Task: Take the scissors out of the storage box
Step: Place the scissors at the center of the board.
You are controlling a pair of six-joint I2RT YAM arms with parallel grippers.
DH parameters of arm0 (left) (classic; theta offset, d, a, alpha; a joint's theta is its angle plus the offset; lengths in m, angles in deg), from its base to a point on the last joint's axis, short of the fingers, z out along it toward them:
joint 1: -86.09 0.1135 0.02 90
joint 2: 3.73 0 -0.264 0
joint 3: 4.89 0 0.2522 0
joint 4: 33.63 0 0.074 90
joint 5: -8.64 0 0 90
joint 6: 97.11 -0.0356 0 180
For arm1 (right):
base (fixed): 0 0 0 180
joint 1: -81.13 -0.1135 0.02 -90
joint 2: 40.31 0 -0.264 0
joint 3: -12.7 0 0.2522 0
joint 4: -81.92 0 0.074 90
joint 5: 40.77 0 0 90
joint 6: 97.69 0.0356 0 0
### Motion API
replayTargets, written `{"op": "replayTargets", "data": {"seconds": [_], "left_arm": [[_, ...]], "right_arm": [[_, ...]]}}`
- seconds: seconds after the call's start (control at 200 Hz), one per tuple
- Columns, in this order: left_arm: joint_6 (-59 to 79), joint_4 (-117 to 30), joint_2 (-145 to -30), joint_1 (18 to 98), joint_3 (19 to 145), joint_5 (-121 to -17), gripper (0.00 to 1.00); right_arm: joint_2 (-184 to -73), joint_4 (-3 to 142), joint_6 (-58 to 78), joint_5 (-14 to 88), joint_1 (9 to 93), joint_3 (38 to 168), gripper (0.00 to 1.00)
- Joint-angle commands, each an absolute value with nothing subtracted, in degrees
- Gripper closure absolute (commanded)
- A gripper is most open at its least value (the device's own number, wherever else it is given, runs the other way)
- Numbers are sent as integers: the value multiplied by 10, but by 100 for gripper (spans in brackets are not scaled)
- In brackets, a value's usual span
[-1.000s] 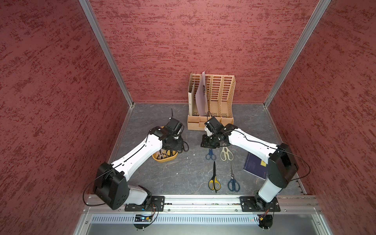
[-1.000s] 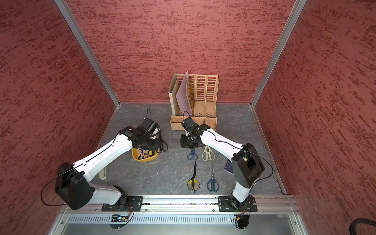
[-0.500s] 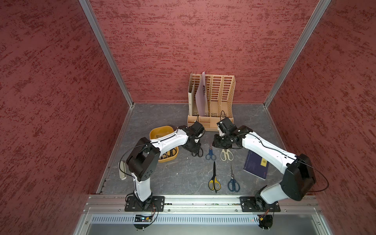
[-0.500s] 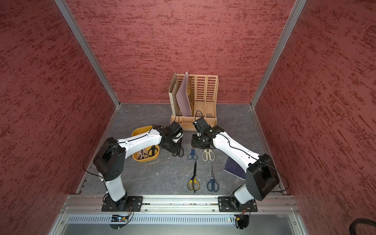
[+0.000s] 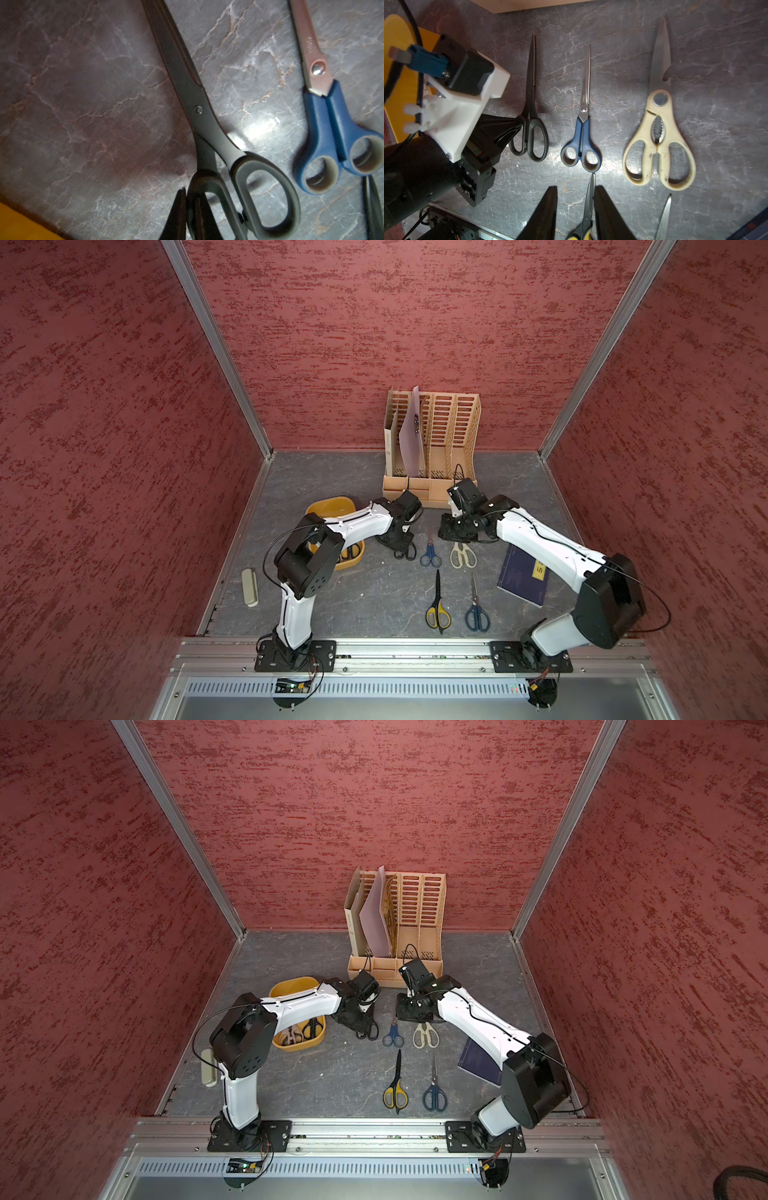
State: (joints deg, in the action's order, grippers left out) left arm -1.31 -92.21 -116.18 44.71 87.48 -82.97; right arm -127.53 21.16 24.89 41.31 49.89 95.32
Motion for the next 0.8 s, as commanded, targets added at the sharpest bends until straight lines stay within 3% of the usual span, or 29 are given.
{"op": "replayTargets", "data": {"seconds": [0.0, 0.286, 0.506, 0.796], "left_arm": [[-4, -906, -1174, 444, 886, -843, 97], [-3, -908, -1173, 444, 877, -856, 82], [13, -929, -1130, 454, 886, -854, 60], [83, -995, -1009, 539, 881, -818, 58]], "right_arm": [[-1279, 197, 239, 410, 504, 957, 66], [-1268, 203, 250, 409, 505, 955, 66], [-1267, 216, 260, 398, 505, 960, 66], [-1303, 236, 263, 379, 505, 994, 66]]}}
